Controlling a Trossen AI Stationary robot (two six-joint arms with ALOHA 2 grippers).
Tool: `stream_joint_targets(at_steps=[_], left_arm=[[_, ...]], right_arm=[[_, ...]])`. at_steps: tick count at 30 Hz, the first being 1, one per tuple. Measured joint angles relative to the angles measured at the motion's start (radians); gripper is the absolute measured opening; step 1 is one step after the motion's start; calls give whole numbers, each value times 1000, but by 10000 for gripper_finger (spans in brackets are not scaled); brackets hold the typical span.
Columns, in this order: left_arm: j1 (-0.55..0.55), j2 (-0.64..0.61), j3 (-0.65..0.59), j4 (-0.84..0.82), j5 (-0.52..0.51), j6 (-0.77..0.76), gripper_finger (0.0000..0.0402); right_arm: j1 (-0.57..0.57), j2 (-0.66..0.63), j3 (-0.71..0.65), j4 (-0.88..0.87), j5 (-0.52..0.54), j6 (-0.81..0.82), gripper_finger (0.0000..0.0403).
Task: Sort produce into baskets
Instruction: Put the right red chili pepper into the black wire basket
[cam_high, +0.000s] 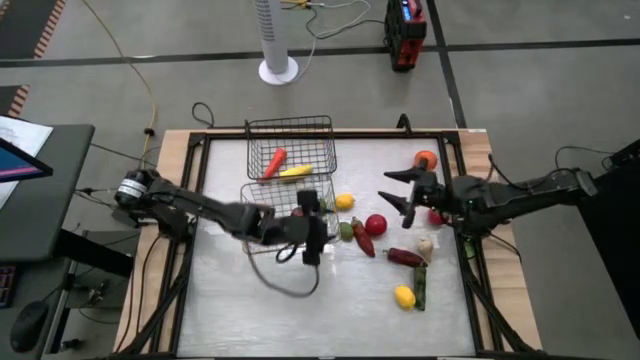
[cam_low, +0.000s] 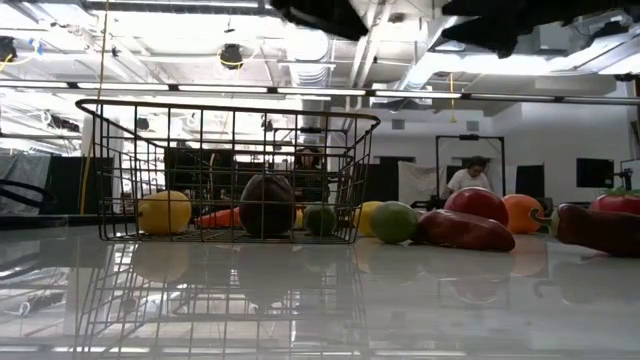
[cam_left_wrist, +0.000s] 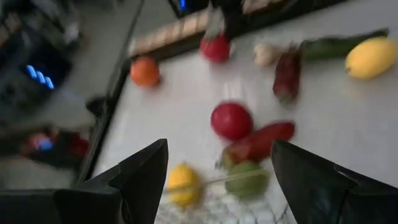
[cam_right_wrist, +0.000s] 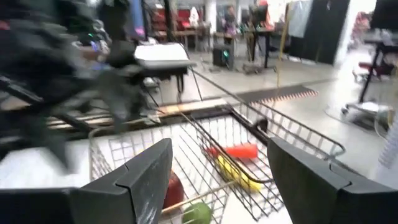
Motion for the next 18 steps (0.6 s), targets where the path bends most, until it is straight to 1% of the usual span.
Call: stream_joint_targets(at_steps=[2, 5, 7, 9, 11, 13, 18], left_arm=[[-36, -1, -53, 124, 5, 41, 272], [-74, -3, -177, 308, 26, 104, 272], [-89, -11, -249, 415, 13, 127, 272], [-106, -47, -306, 475, -15, 148, 272], [-122, -104, -344, 524, -45, 184, 272], [-134, -186, -377, 534, -86, 231, 272], [-130, -452, -469, 575, -98, 328, 272]], right_arm=[[-26, 30, 38, -61, -1, 35, 292], [-54, 78, 79, -128, -3, 71, 292], [-61, 105, 94, -160, -4, 79, 292], [-60, 127, 115, -193, -16, 89, 292], [-60, 148, 130, -246, -22, 107, 292], [-58, 177, 144, -282, -23, 144, 292], [-30, 296, 146, -375, -25, 235, 298]])
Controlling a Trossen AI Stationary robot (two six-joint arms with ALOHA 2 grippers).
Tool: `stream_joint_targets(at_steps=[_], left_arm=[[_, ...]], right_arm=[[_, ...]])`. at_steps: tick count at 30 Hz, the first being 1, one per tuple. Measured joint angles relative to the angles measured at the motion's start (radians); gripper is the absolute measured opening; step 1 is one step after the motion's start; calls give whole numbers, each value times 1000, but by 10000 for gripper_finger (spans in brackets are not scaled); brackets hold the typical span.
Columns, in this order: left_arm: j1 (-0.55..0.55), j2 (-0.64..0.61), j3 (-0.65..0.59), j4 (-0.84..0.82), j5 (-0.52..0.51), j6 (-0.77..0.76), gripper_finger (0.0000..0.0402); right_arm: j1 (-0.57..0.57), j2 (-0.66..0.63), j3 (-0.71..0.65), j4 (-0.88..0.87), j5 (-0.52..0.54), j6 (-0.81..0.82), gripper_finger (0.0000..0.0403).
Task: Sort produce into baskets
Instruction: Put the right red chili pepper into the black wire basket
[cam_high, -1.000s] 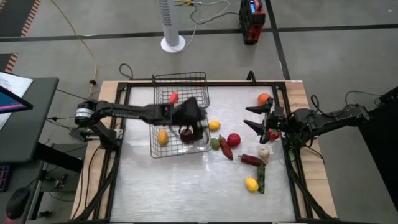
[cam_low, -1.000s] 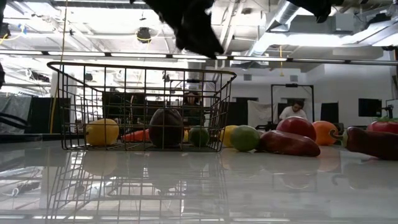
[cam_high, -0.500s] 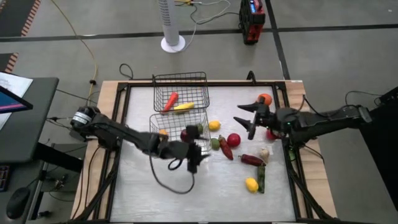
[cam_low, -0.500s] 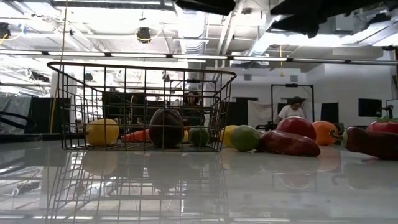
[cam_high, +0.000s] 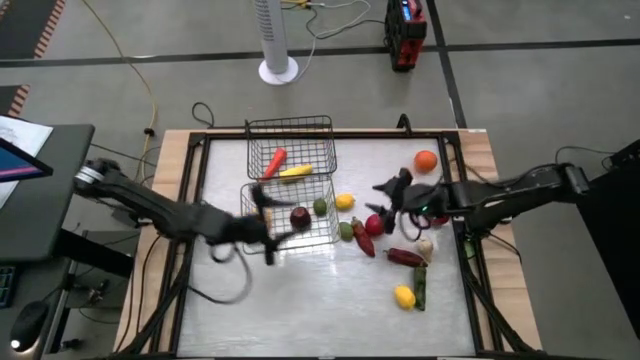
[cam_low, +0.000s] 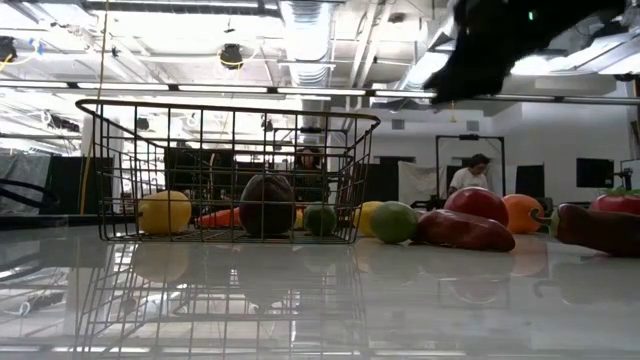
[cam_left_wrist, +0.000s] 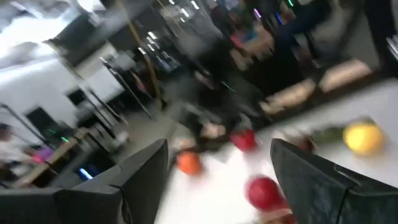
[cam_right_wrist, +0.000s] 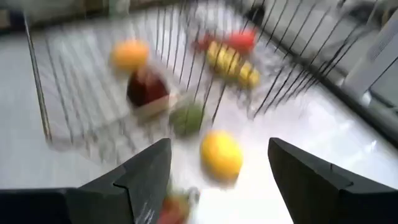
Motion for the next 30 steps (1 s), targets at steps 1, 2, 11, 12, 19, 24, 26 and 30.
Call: stream_joint_targets(at_steps=[1, 2, 11, 12, 19, 24, 26, 30], left_arm=[[8, -56, -19, 6, 0, 6, 272], [17, -107, -36, 6, 0, 7, 272], [73, -454, -151, -18, 11, -128, 272], [73, -480, -160, -31, 12, -134, 272], [58, -562, -164, -196, 16, -212, 272], [57, -566, -165, -226, 11, -257, 272], [57, -564, -164, -245, 14, -270, 272], [57, -563, -164, -260, 16, -272, 272]], right_arm=[[8, 28, -1, -8, -5, 3, 302], [14, 49, -1, -11, -20, 4, 308], [55, 209, 258, -464, -219, 333, 359], [71, 233, 293, -532, -231, 377, 359], [223, 397, 445, -725, -240, 606, 345], [325, 530, 462, -719, -154, 683, 329], [360, 587, 461, -726, -144, 723, 323], [412, 677, 461, -739, -132, 792, 311]])
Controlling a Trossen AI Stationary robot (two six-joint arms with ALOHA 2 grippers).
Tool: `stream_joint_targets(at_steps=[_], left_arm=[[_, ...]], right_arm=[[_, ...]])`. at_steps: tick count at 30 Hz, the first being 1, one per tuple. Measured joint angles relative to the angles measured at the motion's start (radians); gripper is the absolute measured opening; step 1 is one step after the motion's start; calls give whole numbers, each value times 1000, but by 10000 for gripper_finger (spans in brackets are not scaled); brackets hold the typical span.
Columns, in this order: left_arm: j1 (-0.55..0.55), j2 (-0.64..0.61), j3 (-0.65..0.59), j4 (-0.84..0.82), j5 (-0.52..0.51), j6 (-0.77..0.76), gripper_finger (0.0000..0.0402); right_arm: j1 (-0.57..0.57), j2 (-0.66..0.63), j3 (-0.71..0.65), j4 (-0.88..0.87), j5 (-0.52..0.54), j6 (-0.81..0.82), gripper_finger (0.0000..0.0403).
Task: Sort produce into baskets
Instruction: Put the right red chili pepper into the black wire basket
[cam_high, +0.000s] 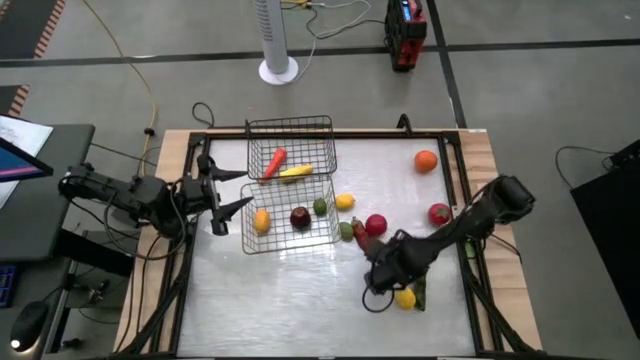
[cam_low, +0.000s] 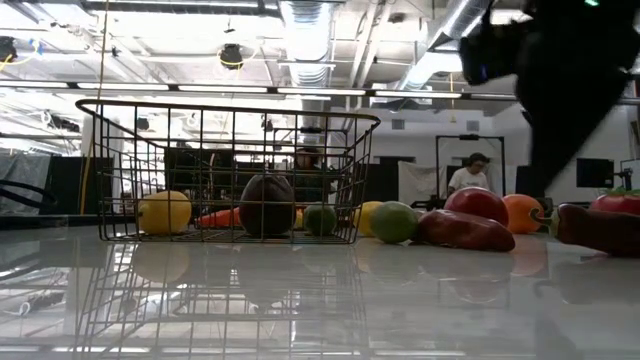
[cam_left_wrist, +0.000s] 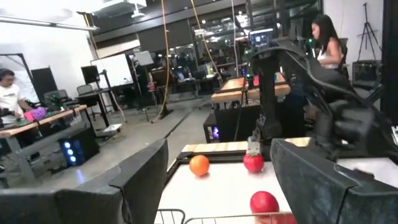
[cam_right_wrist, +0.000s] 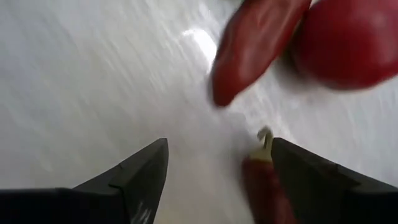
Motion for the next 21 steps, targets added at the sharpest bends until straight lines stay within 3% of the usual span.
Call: stream_joint_targets(at_steps=[4, 10, 21], left_arm=[[0, 0, 0, 3, 0, 0, 272], [0, 0, 0, 5, -2, 11, 272], [0, 0, 0, -6, -4, 18, 272]], right_arm=[[31, 56, 0, -52, 16, 48, 299], [65, 77, 1, -138, 125, 100, 285], [80, 64, 2, -155, 169, -2, 284]])
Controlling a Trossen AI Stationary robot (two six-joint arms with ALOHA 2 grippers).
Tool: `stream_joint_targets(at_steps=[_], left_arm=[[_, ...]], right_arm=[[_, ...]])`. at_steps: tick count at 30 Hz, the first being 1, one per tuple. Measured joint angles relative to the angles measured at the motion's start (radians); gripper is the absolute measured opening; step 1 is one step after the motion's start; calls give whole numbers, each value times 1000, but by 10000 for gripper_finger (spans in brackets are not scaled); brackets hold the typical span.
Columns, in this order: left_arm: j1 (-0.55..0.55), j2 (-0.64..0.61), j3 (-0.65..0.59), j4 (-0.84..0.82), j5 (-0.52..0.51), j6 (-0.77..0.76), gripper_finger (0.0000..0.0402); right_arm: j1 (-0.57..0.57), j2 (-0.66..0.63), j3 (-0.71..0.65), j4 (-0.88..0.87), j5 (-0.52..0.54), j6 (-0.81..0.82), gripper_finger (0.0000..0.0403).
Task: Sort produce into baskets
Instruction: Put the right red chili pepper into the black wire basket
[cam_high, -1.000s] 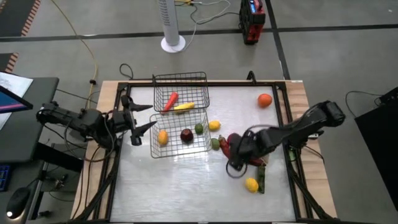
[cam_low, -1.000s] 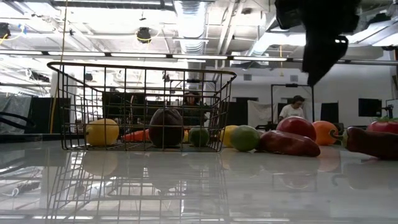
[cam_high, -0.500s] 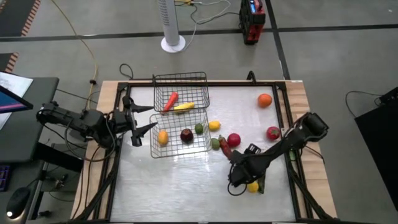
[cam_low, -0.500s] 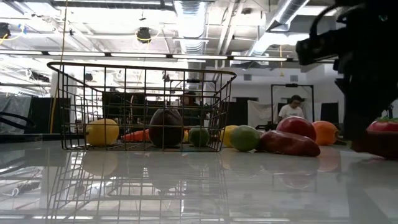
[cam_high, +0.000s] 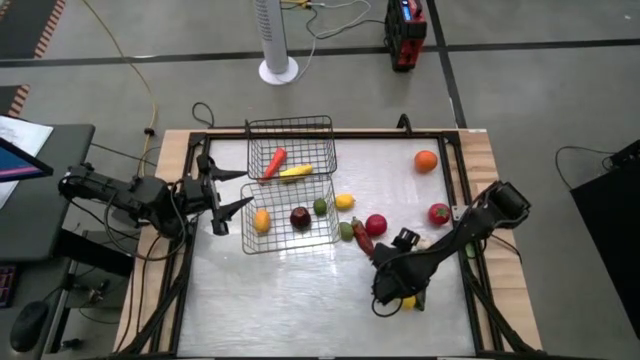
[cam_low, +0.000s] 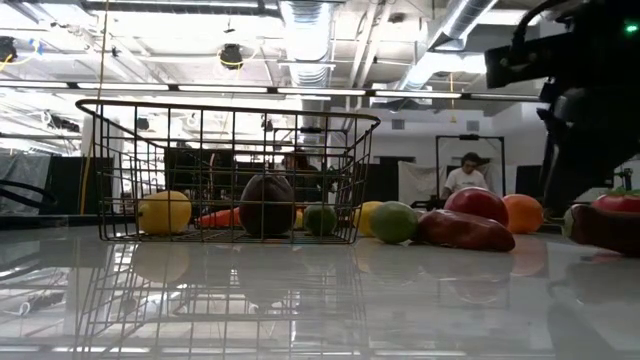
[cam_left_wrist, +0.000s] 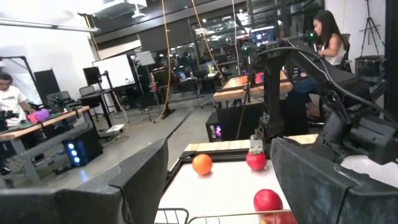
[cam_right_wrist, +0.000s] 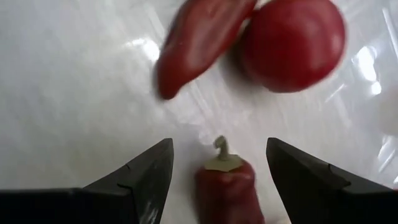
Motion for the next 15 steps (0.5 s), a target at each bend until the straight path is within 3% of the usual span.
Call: stream_joint_targets(at_steps=[15], left_arm=[[0, 0, 0, -24, -21, 10, 272]], right_arm=[[12, 76, -2, 24, 45, -91, 264]])
